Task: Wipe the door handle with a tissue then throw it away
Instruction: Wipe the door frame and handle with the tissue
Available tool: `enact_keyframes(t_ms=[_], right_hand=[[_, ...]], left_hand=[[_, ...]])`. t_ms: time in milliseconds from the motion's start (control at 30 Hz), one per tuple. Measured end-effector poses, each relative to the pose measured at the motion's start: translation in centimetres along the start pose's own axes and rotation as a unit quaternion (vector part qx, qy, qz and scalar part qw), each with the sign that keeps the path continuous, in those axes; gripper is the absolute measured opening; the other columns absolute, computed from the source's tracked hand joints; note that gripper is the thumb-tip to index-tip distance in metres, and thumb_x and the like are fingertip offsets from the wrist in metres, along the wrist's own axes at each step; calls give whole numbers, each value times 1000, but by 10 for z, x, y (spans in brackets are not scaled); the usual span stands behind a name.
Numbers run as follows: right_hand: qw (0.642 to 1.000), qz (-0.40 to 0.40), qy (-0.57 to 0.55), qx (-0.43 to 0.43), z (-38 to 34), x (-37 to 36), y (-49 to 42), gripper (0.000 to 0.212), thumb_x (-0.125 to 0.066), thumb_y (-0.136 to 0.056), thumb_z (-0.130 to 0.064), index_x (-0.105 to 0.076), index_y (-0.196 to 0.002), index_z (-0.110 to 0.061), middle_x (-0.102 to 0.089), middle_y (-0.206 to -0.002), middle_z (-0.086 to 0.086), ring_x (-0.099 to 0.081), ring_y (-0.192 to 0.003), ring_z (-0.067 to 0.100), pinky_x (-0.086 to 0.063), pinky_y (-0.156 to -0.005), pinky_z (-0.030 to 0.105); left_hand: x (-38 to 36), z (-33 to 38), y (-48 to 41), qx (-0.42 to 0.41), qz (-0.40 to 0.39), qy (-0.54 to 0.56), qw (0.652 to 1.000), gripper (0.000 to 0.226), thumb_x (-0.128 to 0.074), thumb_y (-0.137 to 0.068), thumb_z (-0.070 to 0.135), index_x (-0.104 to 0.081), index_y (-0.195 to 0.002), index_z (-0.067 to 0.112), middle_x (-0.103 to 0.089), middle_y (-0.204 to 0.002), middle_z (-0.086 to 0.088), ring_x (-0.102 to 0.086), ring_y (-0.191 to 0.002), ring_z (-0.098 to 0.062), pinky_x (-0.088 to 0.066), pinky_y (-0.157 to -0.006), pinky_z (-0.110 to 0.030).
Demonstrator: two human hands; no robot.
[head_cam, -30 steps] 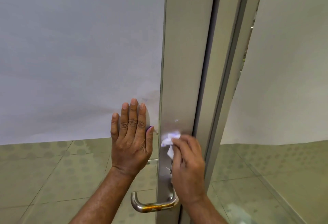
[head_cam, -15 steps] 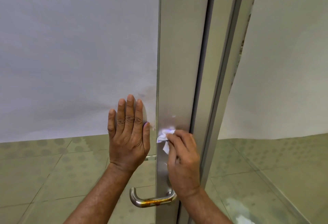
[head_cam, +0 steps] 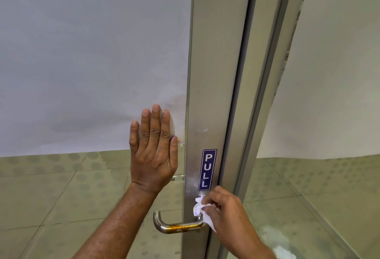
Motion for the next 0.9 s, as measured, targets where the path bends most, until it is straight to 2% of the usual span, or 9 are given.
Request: enact_keyframes(t_ms=[100, 167, 267, 333, 400, 500, 600, 733, 900], right_hand=[[998, -42, -34, -38, 9, -9, 5, 19, -66, -92, -7, -78, -91, -22, -67, -98, -11, -67, -102, -1, -54, -90, 18], [998, -27, -37, -31, 12, -13, 10, 18, -65, -94, -10, -79, -98, -20, -65, -103, -12, -64, -106, 0, -50, -93, 15], [999, 18, 31, 34, 7, -13, 20, 16, -66, -94, -9, -78, -96, -18, -64, -111, -16, -58, -111, -1, -45, -98, 16], [985, 74, 88, 127, -1, -11, 27, 17, -71, -84, 2, -81, -89, -11, -75, -107, -6, -58, -108, 0, -43, -98, 15], [971, 110, 97, 190, -2, -13, 38, 18, -73, -78, 3, -81, -92, -6, -77, -106, 0, -62, -107, 5, -42, -99, 12], [970, 83, 49, 225, 10, -18, 46, 27, -75, -83, 3, -77, -108, -7, -71, -121, -6, -60, -119, 9, -45, -103, 19], [958, 65, 79, 270, 11, -28, 57, 36, -74, -84, 6, -74, -117, -6, -69, -127, -1, -62, -123, 20, -52, -101, 32], [935, 94, 121, 320, -6, -39, 69, 26, -60, -91, -7, -78, -111, -7, -72, -123, 3, -65, -119, 18, -51, -98, 30], [929, 94, 143, 327, -35, -65, 60, 26, -62, -89, -11, -78, -109, -8, -75, -117, 4, -70, -106, 18, -50, -91, 30]], left_hand=[[0, 0, -2, 1, 3, 1, 1000, 61, -27, -109, 32, -6, -163, 11, 10, -174, -3, 5, -161, -22, 3, -131, -43], [2, 1, -3, 0, 7, 1, 1000, 61, -27, -110, 32, -6, -163, 11, 11, -173, -2, 6, -161, -21, 3, -131, -42], [3, 2, -3, 1, 7, 5, 1000, 61, -29, -109, 31, -6, -163, 12, 13, -173, -1, 6, -161, -21, 3, -131, -42], [3, 1, -1, 4, 3, 7, 1000, 62, -29, -109, 31, -6, -163, 12, 13, -173, -1, 6, -161, -21, 3, -131, -43], [2, 0, 1, 5, 1, 5, 1000, 62, -29, -109, 31, -6, -163, 12, 13, -173, -1, 6, -161, -21, 4, -131, -43], [1, -1, 1, 7, 1, 5, 1000, 62, -30, -109, 32, -6, -163, 12, 14, -173, 0, 7, -161, -20, 4, -131, -43], [1, 0, 1, 7, 4, 9, 1000, 62, -30, -109, 32, -6, -163, 13, 13, -173, 0, 7, -161, -20, 3, -131, -43], [0, 0, 2, 8, 3, 12, 1000, 62, -29, -109, 33, -6, -163, 13, 13, -173, 0, 6, -161, -20, 3, -131, -43], [0, -1, 1, 9, 4, 15, 1000, 62, -29, -110, 33, -4, -163, 14, 13, -173, 0, 6, -161, -20, 4, -131, -43]])
Point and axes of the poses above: each hand's wrist, its own y-axis away from the middle knuckle, its own x-axis out of the back of the hand, z = x × y, the point moved 9 cm from there along -y, towards the middle knuckle
